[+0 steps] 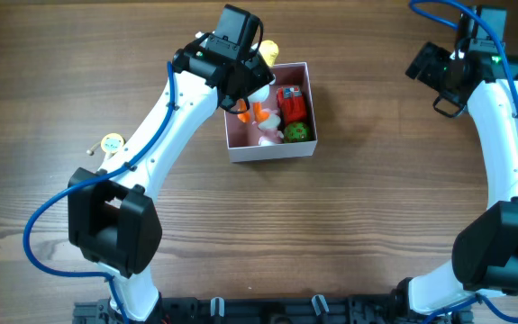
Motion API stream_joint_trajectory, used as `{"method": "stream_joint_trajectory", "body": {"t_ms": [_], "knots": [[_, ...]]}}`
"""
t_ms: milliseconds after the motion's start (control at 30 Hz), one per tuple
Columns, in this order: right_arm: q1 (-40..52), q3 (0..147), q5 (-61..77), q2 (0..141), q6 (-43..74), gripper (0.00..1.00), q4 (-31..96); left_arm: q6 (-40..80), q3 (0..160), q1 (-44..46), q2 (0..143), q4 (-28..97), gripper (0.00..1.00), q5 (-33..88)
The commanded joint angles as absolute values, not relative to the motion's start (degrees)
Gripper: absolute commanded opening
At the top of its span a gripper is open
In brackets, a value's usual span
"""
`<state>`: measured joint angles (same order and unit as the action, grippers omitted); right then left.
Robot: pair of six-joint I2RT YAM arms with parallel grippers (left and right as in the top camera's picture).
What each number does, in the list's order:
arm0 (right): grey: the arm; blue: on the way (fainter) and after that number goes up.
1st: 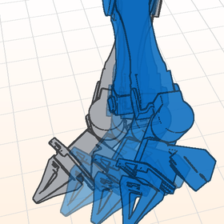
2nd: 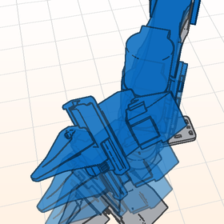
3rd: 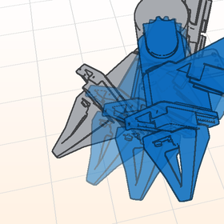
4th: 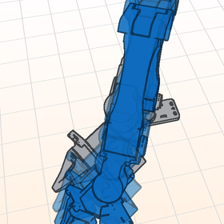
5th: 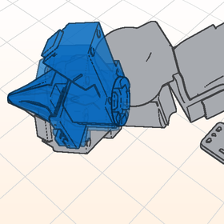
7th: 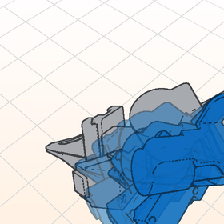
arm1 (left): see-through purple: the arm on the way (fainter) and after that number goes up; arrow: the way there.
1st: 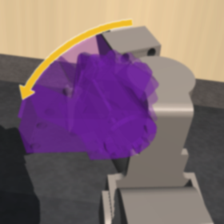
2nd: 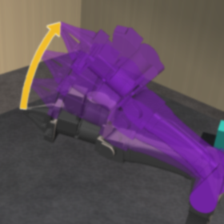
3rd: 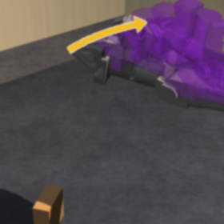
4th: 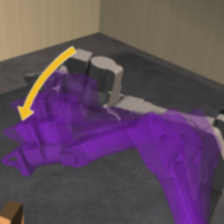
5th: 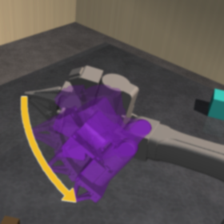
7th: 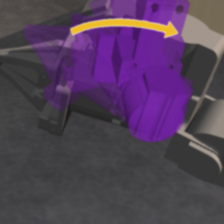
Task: Pack container
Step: 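Open the left gripper to release the duck into the box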
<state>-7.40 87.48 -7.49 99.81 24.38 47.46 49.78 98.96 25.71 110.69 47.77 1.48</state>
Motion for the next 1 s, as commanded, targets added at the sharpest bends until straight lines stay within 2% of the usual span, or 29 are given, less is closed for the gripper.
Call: {"method": "stream_joint_trajectory", "body": {"t_ms": [0, 167, 467, 567, 600, 967], "knots": [[-7.38, 87.46, -6.96, 100.42, 24.4, 1.0, 47.33, 50.63, 99.55, 24.45, 111.02, 48.07, 0.72, 0.3], [-7.38, 87.46, -6.96, 100.42, 24.4, 1.0, 47.33, 50.65, 99.53, 23.05, 111.02, 48.93, 0.75, 0.34], [-7.38, 87.46, -6.96, 100.42, 24.4, 1.0, 47.33, 50.61, 99.53, 22.87, 111.02, 49.45, 0.86, 0.36], [-7.38, 87.46, -6.96, 100.42, 24.38, 1.0, 47.33, 50.61, 99.53, 22.85, 111.02, 49.28, 0.99, 0.34], [-7.38, 87.46, -6.96, 100.42, 24.38, 1.0, 47.33, 50.61, 99.53, 22.85, 111.02, 48.86, 1.0, 0.34], [-7.38, 87.46, -6.96, 100.42, 24.38, 1.0, 47.33, 46.5, 99.55, 19.99, 110.56, 50.17, 1.0, 0.34]]}}
